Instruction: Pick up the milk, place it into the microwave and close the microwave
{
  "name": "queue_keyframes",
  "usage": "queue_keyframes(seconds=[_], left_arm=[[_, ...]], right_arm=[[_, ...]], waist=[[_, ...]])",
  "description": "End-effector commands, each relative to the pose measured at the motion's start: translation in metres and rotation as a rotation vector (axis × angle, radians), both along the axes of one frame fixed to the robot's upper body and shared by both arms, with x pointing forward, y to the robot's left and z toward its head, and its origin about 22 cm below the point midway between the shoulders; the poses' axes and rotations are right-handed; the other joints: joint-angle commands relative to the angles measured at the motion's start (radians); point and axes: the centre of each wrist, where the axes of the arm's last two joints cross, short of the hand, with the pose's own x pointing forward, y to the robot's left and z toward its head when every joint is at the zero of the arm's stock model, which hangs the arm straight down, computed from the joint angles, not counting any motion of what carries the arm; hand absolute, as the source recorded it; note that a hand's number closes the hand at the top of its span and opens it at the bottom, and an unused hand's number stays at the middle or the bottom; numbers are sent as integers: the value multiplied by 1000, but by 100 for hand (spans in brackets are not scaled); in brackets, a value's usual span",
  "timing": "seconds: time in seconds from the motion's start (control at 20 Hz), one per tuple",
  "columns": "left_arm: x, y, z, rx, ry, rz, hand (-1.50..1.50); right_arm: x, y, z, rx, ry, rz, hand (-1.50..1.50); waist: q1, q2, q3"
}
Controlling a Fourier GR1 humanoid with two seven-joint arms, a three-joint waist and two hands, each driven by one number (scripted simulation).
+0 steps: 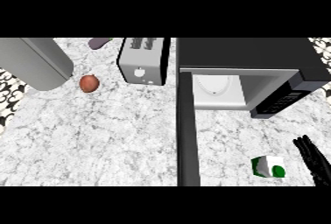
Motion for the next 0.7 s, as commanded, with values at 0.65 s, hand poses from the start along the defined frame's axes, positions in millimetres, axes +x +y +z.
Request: queue_keyframes(seconds=[0.65], left_arm=[[-23, 17, -12, 1, 5, 5, -150]], right_arm=[[56, -17, -70, -30, 59, 30, -150]], waist=[[-1, 2, 0]])
